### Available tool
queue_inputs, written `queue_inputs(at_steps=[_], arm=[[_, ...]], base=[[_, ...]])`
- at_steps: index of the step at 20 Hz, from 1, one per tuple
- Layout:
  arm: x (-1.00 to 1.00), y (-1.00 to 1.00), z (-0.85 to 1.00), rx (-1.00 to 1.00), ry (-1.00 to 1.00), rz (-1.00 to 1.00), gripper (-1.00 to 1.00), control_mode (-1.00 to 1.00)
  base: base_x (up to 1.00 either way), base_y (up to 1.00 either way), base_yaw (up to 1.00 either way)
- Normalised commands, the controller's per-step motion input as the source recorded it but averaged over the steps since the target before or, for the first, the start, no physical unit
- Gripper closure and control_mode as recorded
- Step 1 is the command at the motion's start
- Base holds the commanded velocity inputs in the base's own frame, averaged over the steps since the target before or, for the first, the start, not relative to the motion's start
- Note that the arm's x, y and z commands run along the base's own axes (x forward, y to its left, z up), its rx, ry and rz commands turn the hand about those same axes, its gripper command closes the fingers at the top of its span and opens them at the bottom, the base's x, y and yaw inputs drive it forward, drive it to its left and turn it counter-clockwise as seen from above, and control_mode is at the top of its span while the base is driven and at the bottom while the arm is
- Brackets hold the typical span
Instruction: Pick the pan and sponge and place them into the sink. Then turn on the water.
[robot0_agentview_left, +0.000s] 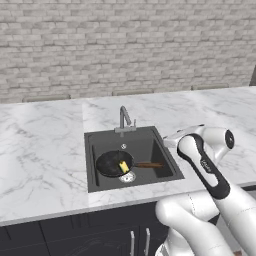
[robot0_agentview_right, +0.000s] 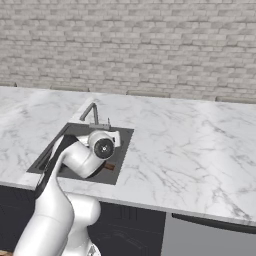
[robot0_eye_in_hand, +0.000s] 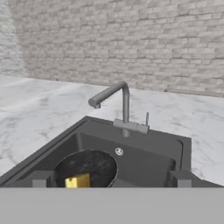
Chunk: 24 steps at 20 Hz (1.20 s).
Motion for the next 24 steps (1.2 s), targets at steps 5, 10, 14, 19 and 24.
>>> queue_inputs(at_steps=[5,10,14,19,24], arm=[[0.08,0.00,-0.07,0.00,-0.02,0.05,-1.00,-1.00],[0.16,0.00,-0.10,-0.03,-0.02,0.05,-1.00,-1.00],[0.20,0.00,-0.05,-0.01,-0.01,0.04,-1.00,-1.00],[0.16,0.00,0.00,0.00,0.00,0.03,-1.00,-1.00],[0.09,0.00,-0.01,0.00,-0.01,0.03,-1.00,-1.00]], base=[[0.00,0.00,0.00],[0.00,0.00,0.00],[0.00,0.00,0.00],[0.00,0.00,0.00],[0.00,0.00,0.00]])
